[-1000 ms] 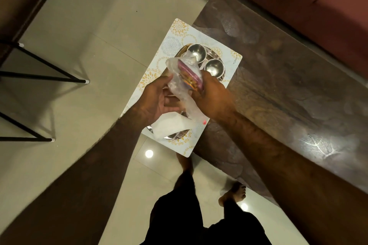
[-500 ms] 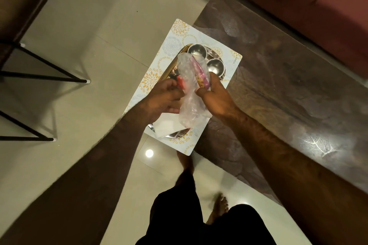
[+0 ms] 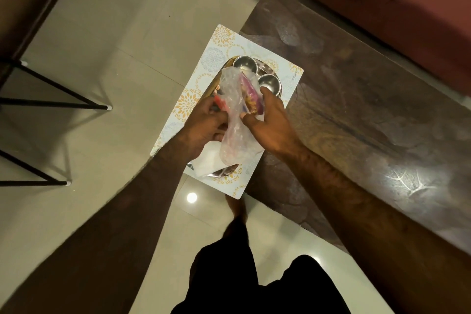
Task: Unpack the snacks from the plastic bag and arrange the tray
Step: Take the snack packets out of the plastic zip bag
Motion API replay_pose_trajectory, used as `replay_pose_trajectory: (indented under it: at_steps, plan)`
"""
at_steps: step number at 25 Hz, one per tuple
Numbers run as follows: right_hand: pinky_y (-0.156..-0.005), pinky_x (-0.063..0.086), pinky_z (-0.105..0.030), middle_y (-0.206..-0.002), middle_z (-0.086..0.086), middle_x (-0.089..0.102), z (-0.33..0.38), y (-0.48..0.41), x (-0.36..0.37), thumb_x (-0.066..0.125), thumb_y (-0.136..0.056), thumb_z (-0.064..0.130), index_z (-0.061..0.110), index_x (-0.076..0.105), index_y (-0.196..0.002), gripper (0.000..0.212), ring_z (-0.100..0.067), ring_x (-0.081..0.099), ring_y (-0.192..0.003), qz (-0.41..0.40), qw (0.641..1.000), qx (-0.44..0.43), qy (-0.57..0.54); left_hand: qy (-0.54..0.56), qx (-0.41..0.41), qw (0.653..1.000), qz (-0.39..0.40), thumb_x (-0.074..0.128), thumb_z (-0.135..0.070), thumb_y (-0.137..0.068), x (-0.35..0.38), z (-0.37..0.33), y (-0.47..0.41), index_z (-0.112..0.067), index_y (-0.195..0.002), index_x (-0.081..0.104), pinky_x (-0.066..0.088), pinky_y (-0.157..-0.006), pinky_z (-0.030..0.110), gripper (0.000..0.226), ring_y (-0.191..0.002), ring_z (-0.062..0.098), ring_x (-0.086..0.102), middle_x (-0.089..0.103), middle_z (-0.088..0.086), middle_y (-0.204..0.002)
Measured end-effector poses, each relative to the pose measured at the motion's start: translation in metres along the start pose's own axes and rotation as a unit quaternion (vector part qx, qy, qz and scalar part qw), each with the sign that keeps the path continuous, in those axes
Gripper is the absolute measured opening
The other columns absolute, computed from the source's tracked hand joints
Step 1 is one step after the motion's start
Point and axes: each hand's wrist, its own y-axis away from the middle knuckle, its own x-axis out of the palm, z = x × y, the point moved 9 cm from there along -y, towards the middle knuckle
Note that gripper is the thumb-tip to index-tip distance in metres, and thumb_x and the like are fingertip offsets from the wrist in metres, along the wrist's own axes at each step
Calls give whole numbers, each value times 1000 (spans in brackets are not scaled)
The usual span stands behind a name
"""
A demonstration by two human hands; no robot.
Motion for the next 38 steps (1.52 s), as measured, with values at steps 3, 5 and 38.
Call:
replay_pose_trajectory:
  at_steps: [3,5,38]
  plan:
    - [-110,50,-45,-150,-5,48,10,4,-13,65,-93,51,23,41,-155,71,-25,53,-134,-61,996,-34,56,-19,13,1000,-11,62,-14,-96,2,-6,-4,-19,-129,62,65,-74,42,34,-99,26,74,72,8,-117]
    - [-102,54,-44,-143,-3,53,20,8,-17,62,-91,62,24,47,-150,72,-22,58,-125,-82,992,-62,71,-10,21,1000,-7,62,-16,-96,6,-12,-4,-20,-127,64,64,-73,43,31,-103,24,74,73,5,-118]
    - [-112,52,-42,-150,-2,60,49,27,-32,83,-85,38,27,48,-153,77,-26,59,-135,120,966,21,230,-262,210,939,-78,75,-16,-89,-29,-121,48,-16,-98,68,42,-43,24,12,-40,8,37,44,-2,-54]
